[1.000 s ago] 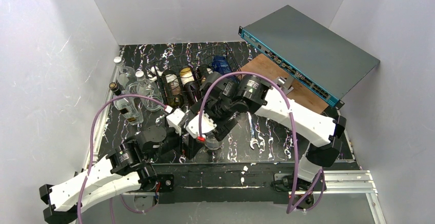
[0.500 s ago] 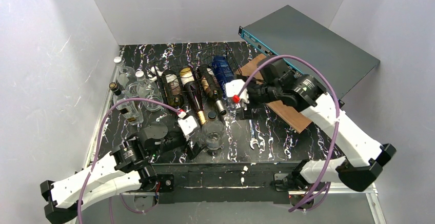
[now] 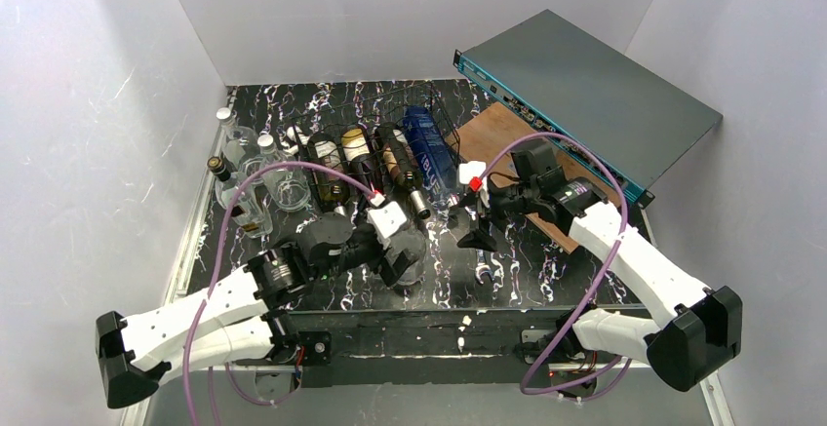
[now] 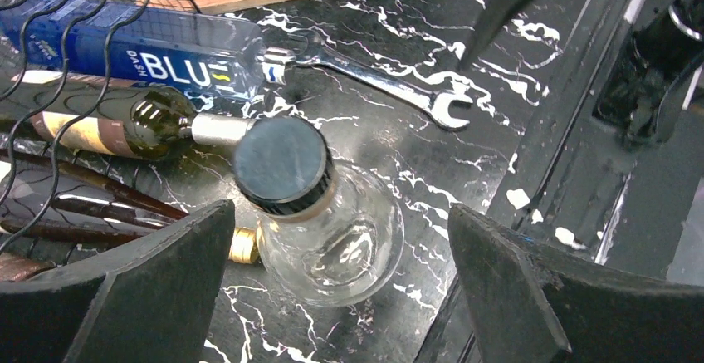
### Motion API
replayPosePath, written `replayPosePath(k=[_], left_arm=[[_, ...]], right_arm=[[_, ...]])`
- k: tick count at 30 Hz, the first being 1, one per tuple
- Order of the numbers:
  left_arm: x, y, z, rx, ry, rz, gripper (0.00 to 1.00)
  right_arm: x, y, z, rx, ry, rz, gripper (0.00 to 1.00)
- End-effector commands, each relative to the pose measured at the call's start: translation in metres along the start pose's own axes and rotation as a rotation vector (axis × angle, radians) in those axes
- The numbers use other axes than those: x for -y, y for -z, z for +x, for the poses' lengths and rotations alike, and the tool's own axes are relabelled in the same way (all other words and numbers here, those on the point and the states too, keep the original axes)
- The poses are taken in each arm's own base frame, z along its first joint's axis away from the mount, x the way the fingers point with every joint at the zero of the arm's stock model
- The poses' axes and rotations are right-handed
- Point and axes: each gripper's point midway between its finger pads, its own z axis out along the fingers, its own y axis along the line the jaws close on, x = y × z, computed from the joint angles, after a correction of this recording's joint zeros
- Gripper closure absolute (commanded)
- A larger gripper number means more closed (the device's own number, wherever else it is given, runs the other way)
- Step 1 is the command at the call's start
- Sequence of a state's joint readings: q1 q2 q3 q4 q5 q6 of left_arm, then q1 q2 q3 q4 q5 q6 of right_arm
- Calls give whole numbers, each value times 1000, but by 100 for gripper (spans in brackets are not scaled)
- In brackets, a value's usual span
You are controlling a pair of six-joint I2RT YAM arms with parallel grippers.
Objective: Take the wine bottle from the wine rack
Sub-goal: Move the wine bottle to the center of the board.
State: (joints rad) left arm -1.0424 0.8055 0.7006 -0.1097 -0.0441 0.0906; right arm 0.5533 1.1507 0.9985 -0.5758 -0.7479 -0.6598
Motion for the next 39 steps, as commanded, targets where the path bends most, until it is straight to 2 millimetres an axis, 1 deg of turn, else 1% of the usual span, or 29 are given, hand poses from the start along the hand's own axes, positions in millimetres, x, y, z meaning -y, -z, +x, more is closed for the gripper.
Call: replayPosePath(k=[1, 3, 6, 8, 10, 12, 16, 17, 18, 20, 21, 23, 24, 27, 33, 39], left_arm=[[-16, 5, -34, 77, 106, -96, 1], [-18, 5, -36, 80, 144, -112, 1], [-16, 5, -38, 79, 170, -108, 9], [-15, 4, -37, 61, 182, -105, 18], [-14, 2, -34, 33, 190, -101, 21], [-13, 0, -33, 15, 199, -99, 29], [-15, -3, -31, -10, 205, -114, 41], [-15, -4, -30, -16, 205, -115, 46], [-15, -4, -30, -21, 205, -115, 54], [-13, -3, -30, -32, 204, -108, 72], [-13, -2, -31, -34, 203, -105, 82], [-15, 2, -33, -30, 214, -114, 99], [-19, 6, -34, -27, 220, -137, 100], [-29, 20, -38, -15, 228, -195, 100], [-50, 54, -41, -38, 244, -314, 100], [-63, 83, -32, -72, 269, -402, 100]], right_arm=[[0, -1, -14, 102, 61, -5, 2], [3, -3, -8, 94, 64, 8, 2], [6, -4, -1, 83, 67, 21, 2], [7, -4, 3, 77, 64, 27, 2], [8, -5, 6, 74, 65, 31, 2], [9, -6, 9, 69, 63, 33, 2], [9, -9, 16, 60, 55, 32, 2], [9, -9, 16, 59, 53, 31, 2], [9, -10, 17, 58, 54, 30, 2], [9, -10, 18, 55, 54, 31, 2], [9, -10, 18, 55, 56, 31, 2], [10, -10, 19, 52, 58, 34, 2], [10, -10, 19, 51, 58, 35, 2], [10, -9, 19, 49, 63, 38, 2], [11, -8, 20, 46, 68, 46, 1], [12, -8, 22, 41, 70, 51, 2]])
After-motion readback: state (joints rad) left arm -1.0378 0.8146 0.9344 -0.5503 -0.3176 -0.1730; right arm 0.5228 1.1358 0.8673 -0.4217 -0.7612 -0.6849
